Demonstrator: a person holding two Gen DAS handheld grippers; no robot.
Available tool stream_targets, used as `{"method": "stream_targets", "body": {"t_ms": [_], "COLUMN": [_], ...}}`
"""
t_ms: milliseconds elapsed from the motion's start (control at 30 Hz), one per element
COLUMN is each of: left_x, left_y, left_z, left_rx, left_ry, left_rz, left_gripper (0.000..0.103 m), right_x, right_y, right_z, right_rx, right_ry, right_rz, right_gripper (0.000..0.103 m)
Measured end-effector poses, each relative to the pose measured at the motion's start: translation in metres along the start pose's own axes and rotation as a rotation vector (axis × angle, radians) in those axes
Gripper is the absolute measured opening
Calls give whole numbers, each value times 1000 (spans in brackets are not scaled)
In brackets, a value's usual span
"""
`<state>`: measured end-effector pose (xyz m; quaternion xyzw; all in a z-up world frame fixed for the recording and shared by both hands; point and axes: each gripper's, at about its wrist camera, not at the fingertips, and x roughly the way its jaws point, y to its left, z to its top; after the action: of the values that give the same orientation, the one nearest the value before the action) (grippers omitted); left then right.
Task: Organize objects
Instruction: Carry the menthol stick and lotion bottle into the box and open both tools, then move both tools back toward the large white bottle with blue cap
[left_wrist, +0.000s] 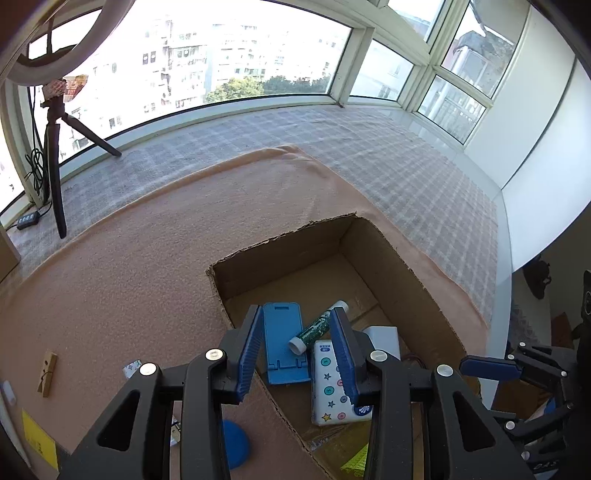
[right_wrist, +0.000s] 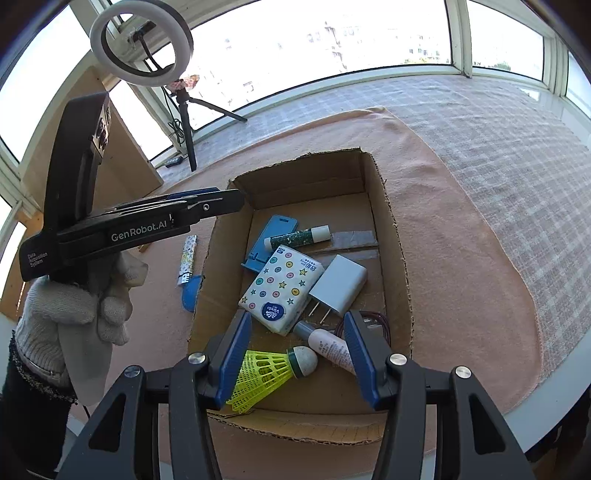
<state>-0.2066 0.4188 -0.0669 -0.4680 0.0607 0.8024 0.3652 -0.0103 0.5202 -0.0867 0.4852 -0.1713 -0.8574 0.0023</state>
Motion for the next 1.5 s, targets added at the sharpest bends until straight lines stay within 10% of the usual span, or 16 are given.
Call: {"method": "stream_targets", "body": {"t_ms": [1167, 1500], "left_x": [-163, -185], "left_y": [222, 327], "left_z": [-163, -150], "left_rx": [-346, -387], "left_ry": [-14, 6], "left_rz": [261, 374], "left_gripper": [43, 43], "right_x": [44, 48], "right_y": [176, 203], "right_z": [-27, -48], "right_rx": [-157, -159], "right_ry": [125, 140], "right_rz": [129, 86], "right_gripper": [49, 49]}}
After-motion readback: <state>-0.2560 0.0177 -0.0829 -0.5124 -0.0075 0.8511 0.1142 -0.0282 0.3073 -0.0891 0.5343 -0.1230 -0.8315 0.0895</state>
